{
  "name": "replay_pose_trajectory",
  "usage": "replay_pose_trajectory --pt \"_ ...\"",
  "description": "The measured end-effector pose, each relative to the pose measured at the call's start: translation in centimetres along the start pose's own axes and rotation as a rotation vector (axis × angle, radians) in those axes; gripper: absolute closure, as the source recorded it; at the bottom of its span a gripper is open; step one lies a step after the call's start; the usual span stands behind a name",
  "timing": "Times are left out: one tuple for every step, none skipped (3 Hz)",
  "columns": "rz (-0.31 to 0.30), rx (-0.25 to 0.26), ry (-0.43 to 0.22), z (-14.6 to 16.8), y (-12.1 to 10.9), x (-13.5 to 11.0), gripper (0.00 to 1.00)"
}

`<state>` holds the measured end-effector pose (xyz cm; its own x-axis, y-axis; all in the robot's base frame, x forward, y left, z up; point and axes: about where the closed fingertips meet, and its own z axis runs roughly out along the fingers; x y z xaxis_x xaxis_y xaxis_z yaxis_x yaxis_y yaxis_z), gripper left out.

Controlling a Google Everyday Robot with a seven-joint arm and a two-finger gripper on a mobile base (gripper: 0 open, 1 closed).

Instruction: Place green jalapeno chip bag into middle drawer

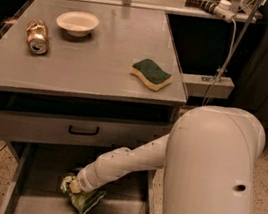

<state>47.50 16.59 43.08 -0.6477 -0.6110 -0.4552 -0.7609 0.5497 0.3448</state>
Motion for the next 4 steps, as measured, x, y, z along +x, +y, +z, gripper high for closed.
replay_pose_trajectory --pt "0.012 -0.016 -0.008 0.87 -0.12 0.23 1.00" --pt "0.012 -0.017 -0.008 0.88 -0.12 0.24 0.81" --pt "0.012 -0.017 -0.008 0.88 -0.12 0.24 0.58" --pt "0.012 -0.017 -0.008 0.88 -0.12 0.24 0.35"
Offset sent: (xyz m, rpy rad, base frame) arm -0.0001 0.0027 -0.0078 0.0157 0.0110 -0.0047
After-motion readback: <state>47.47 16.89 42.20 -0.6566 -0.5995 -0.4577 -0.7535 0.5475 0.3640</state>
